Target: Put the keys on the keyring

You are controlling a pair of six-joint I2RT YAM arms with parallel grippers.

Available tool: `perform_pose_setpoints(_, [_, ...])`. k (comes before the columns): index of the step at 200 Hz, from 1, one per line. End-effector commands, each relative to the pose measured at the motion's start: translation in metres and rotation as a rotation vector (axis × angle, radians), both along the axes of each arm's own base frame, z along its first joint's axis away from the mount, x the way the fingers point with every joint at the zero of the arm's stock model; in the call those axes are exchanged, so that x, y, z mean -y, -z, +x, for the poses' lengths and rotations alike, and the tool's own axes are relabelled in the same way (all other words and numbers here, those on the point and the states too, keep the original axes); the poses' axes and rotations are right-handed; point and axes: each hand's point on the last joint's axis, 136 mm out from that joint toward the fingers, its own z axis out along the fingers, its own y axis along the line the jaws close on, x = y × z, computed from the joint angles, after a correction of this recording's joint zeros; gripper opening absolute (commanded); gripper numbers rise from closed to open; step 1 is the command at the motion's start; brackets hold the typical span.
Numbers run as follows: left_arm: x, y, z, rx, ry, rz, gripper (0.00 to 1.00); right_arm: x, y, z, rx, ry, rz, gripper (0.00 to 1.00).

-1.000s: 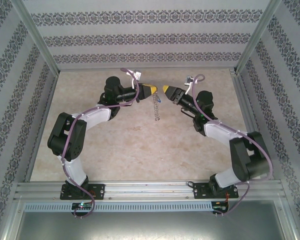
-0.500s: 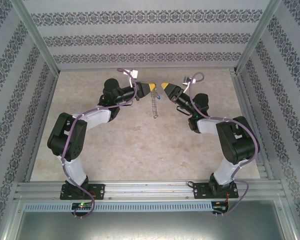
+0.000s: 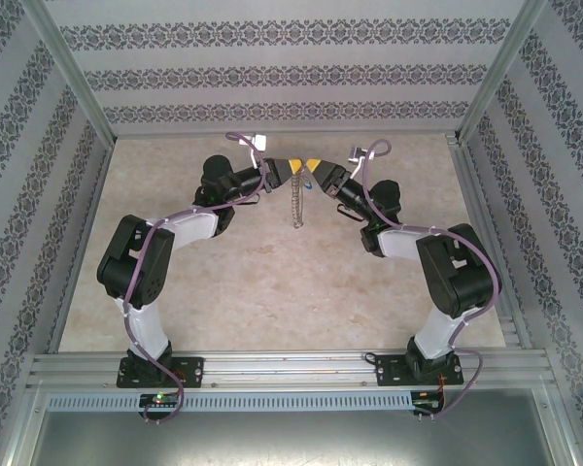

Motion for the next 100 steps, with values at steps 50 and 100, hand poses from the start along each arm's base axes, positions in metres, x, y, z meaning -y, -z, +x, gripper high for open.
perform_pose_setpoints(50, [0.004, -0.025, -0.005, 0.085, 0.012, -0.049, 0.0, -0.013, -0.011, -0.003, 0.048, -0.039, 0.023, 0.3])
perform_pose_setpoints(100, [0.006, -0.024, -0.003, 0.08, 0.014, -0.045, 0.0, -0.018, -0.01, -0.005, 0.05, -0.059, 0.019, 0.27])
